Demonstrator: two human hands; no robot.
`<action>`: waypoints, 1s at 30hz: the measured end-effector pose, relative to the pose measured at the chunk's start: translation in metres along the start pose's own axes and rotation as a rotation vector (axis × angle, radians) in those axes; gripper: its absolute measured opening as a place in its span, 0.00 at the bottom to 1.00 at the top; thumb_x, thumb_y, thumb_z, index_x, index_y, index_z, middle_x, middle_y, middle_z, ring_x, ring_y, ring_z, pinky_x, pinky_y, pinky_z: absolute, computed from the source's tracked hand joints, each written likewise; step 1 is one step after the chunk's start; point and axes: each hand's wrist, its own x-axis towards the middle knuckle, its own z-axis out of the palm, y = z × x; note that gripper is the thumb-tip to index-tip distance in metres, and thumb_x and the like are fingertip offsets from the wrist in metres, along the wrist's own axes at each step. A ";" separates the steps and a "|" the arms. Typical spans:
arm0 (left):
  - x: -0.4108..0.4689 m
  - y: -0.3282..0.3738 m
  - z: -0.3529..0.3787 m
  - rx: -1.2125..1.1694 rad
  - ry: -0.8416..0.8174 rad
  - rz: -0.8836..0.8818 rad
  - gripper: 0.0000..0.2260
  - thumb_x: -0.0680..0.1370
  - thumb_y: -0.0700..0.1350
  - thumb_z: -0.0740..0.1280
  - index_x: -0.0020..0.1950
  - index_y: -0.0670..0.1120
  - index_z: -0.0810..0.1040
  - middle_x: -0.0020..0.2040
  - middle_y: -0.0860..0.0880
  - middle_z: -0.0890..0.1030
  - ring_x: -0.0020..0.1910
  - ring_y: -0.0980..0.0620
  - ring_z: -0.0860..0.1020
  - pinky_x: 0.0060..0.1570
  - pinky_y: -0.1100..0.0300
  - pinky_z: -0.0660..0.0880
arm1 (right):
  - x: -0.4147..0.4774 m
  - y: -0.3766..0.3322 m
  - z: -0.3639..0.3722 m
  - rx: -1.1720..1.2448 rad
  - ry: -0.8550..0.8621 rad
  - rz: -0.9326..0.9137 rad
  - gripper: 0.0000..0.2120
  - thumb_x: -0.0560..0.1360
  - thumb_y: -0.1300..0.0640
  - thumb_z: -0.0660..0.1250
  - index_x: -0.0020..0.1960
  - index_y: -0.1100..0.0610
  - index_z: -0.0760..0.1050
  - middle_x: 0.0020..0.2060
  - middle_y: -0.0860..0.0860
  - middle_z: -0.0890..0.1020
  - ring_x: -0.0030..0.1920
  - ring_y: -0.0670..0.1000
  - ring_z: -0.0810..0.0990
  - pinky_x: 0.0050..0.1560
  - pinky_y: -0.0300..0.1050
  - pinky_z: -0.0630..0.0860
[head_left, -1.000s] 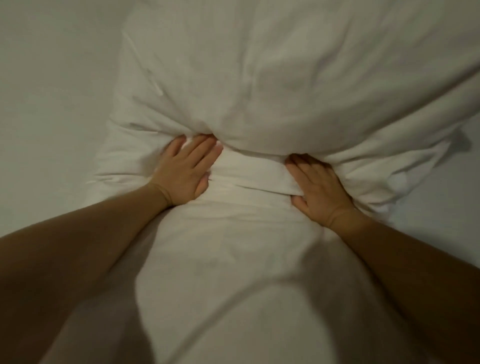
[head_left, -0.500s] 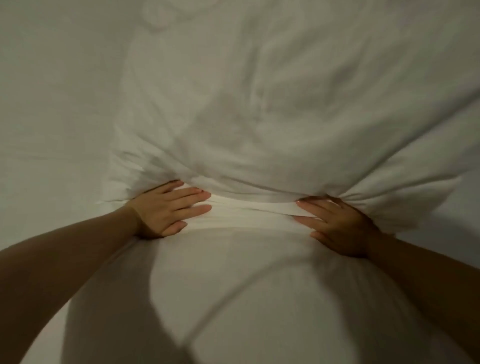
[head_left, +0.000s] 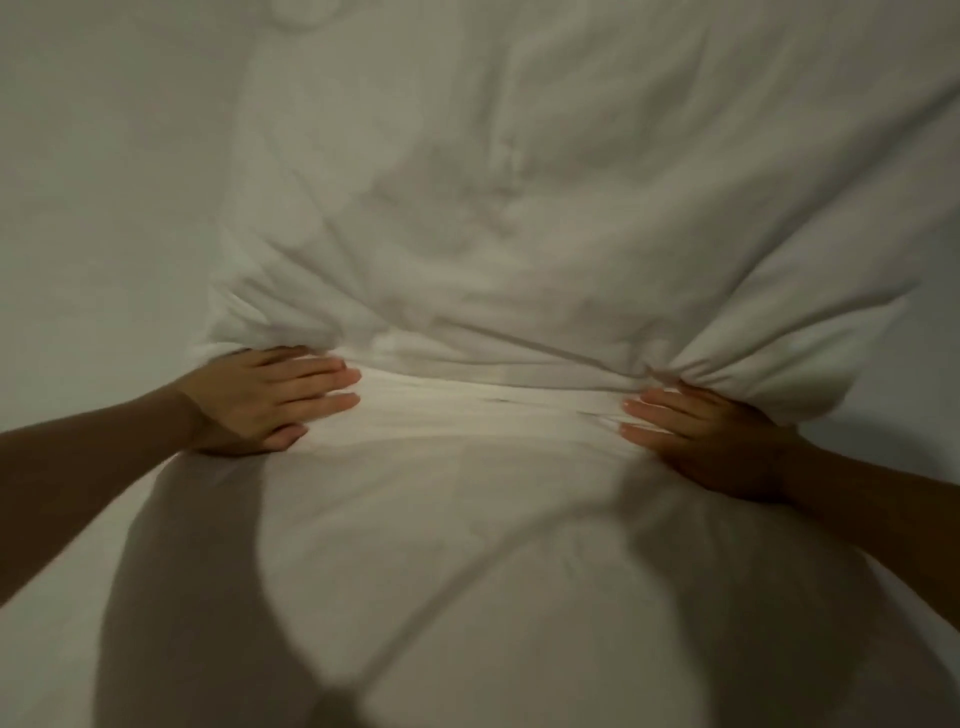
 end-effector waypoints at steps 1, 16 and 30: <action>0.000 0.001 0.002 0.004 0.010 -0.016 0.25 0.82 0.54 0.42 0.78 0.53 0.44 0.78 0.54 0.42 0.77 0.55 0.44 0.73 0.57 0.45 | 0.002 -0.001 0.002 0.026 -0.026 0.033 0.20 0.83 0.50 0.42 0.68 0.50 0.66 0.61 0.56 0.79 0.59 0.59 0.80 0.68 0.50 0.62; 0.014 0.017 0.039 0.217 0.193 -0.170 0.23 0.83 0.50 0.42 0.78 0.48 0.51 0.78 0.50 0.47 0.72 0.48 0.60 0.68 0.51 0.55 | 0.008 0.002 0.034 -0.256 0.037 0.074 0.31 0.73 0.54 0.52 0.76 0.50 0.53 0.76 0.50 0.59 0.67 0.54 0.65 0.72 0.46 0.50; -0.096 0.232 -0.104 0.098 0.028 -0.769 0.21 0.67 0.42 0.56 0.51 0.37 0.84 0.57 0.40 0.79 0.48 0.41 0.83 0.38 0.45 0.79 | -0.094 -0.215 -0.041 -0.066 0.236 0.635 0.01 0.65 0.65 0.69 0.36 0.63 0.80 0.22 0.52 0.71 0.20 0.53 0.74 0.17 0.42 0.69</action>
